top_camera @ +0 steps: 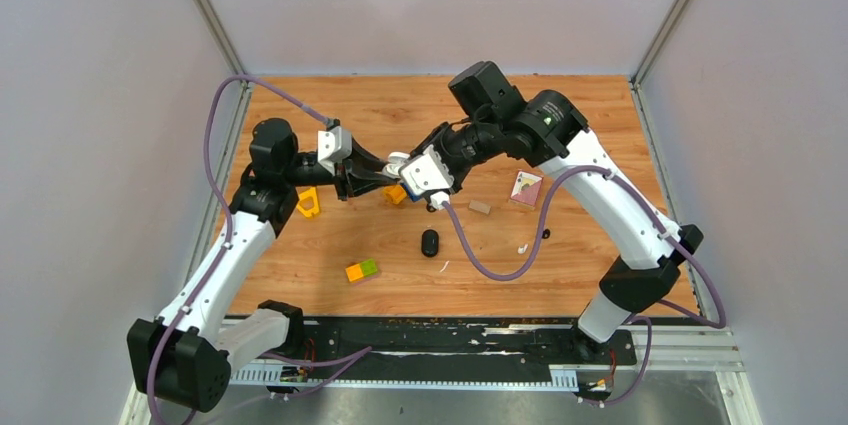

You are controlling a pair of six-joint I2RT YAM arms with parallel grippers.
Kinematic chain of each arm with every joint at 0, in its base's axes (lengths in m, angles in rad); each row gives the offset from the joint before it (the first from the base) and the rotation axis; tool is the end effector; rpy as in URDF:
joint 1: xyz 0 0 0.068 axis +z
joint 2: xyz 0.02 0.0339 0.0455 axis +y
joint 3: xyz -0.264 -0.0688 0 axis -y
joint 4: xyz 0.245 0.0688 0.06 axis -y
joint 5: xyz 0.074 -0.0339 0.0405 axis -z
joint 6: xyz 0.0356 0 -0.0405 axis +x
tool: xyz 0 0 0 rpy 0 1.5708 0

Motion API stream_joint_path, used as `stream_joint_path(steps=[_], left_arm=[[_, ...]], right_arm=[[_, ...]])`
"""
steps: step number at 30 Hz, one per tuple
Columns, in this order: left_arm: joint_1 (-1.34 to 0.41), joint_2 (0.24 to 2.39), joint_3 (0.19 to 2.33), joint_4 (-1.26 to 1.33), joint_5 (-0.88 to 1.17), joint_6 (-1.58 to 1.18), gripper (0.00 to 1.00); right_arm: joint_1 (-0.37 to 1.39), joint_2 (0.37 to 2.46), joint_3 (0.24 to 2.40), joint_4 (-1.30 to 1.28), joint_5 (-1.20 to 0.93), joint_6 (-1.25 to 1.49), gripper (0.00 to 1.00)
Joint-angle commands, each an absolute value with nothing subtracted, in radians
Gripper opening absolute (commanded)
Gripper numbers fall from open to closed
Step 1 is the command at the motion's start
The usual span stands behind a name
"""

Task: Insert the wireless bluetooth earbuds into the charging case
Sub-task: Adjust the left earbud in the right side groove of the charging case.

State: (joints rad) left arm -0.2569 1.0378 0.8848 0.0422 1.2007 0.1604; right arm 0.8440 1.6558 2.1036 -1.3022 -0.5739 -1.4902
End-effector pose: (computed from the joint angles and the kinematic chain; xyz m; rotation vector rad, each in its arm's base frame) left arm 0.2077 -0.0889 0.3532 1.1843 1.2501 -1.0675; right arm 0.1886 0.2411 0.4584 -2.1852 0.6608 0.3653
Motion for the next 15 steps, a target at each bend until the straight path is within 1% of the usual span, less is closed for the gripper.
stream_joint_path(steps=[1, 10, 15], left_arm=[[-0.268, 1.023, 0.948, 0.005, 1.232, 0.216, 0.0], [-0.28, 1.037, 0.972, -0.026, 1.235, 0.215, 0.0], [-0.281, 1.04, 0.979, -0.031, 1.234, 0.216, 0.0]], right_arm=[[0.851, 1.679, 2.147, -1.357, -0.58, -1.601, 0.36], [0.85, 1.702, 2.153, -1.375, -0.611, -1.682, 0.34], [0.848, 1.706, 2.151, -1.369, -0.608, -1.696, 0.29]])
